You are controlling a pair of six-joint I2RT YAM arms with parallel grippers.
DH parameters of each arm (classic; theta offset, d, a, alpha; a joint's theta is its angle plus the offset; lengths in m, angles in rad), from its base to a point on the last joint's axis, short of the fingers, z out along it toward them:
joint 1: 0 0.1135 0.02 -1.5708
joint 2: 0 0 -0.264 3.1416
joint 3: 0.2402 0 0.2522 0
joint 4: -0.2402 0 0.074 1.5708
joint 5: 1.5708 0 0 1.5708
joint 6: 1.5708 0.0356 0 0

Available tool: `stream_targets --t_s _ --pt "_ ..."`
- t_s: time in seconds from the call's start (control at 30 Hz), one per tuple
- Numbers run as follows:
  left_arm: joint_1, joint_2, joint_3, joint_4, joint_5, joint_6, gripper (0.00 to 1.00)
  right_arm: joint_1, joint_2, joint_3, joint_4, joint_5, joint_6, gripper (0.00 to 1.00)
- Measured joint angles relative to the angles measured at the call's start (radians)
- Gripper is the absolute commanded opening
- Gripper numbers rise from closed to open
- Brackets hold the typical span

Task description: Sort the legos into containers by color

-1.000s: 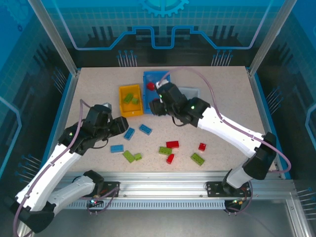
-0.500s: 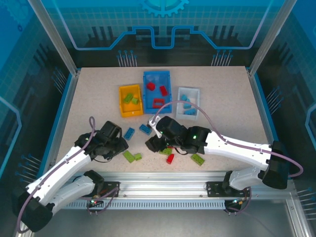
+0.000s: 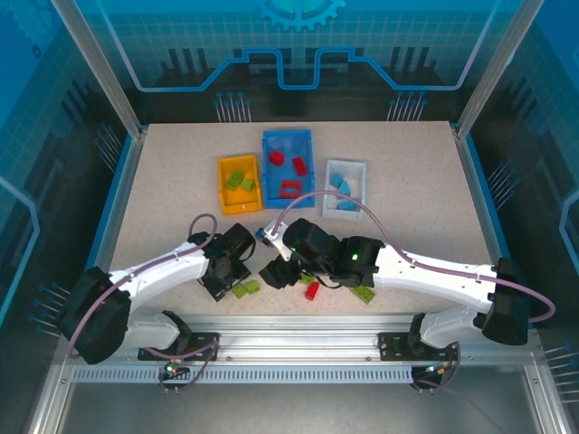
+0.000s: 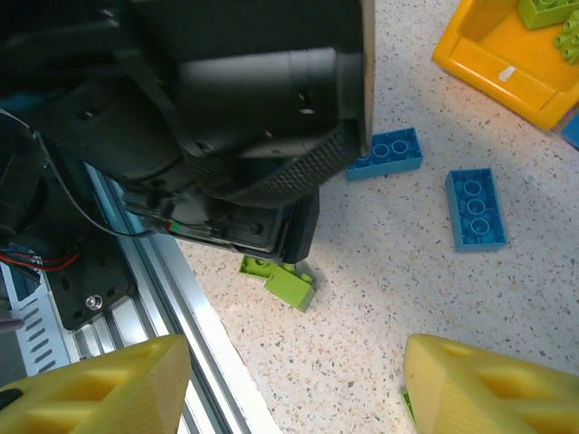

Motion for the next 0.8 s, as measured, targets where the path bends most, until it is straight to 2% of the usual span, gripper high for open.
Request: stream_targets --t_s 0.13,0.37,0.8 --pt "0.000 0.032 -0.007 0.058 0.001 -0.027 0.60 0.000 -0.002 0.000 0.013 0.000 0.001 0.65" --pt "0.000 0.091 -0.010 0.138 0.007 -0.048 0.44 0.000 -0.012 -0.003 0.019 0.000 0.015 0.65" --pt "-0.002 0.075 -0.014 0.140 -0.005 -0.034 0.36 0.000 -0.042 -0.042 0.037 0.007 0.046 0.63"
